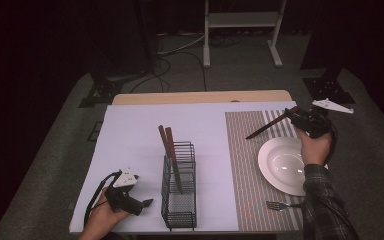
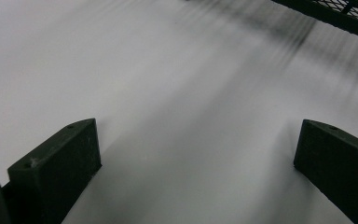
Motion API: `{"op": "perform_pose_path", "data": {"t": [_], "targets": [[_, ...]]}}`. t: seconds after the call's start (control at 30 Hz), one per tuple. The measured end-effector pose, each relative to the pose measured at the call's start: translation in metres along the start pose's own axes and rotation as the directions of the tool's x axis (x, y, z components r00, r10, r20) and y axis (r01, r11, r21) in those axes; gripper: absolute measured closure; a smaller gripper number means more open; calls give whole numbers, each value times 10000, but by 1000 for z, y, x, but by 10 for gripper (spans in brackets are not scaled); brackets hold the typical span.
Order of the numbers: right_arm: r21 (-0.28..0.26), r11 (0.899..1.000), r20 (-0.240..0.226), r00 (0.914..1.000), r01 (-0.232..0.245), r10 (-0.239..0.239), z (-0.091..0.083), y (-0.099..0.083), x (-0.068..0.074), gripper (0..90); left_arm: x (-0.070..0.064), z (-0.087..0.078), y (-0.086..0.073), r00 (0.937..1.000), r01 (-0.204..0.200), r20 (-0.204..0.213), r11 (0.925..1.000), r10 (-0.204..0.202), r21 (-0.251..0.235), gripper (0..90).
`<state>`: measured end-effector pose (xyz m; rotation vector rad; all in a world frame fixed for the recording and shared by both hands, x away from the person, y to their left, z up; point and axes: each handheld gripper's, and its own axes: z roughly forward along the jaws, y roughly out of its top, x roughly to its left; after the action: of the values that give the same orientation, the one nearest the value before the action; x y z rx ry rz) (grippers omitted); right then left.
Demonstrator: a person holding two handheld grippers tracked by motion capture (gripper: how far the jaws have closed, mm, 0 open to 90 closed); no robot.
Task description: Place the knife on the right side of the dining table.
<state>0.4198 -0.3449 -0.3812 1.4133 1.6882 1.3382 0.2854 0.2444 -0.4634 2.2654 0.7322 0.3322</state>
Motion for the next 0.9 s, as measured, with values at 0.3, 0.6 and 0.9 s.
{"op": "perform_pose_path", "data": {"t": [0.3, 0.6, 0.9], "targets": [[213, 9995, 218, 9995, -216, 212, 1, -10, -12, 527, 0, 0, 0, 10000, -2, -1, 10000, 2, 1, 0], [394, 9977, 365, 9979, -552, 538, 5, -18, -20, 503, 0, 0, 0, 10000, -2, -1, 10000, 2, 0, 0], [729, 9955, 608, 9966, -602, 559, 8, -22, -24, 475, 0, 0, 0, 10000, -4, -3, 10000, 4, 2, 0]]}}
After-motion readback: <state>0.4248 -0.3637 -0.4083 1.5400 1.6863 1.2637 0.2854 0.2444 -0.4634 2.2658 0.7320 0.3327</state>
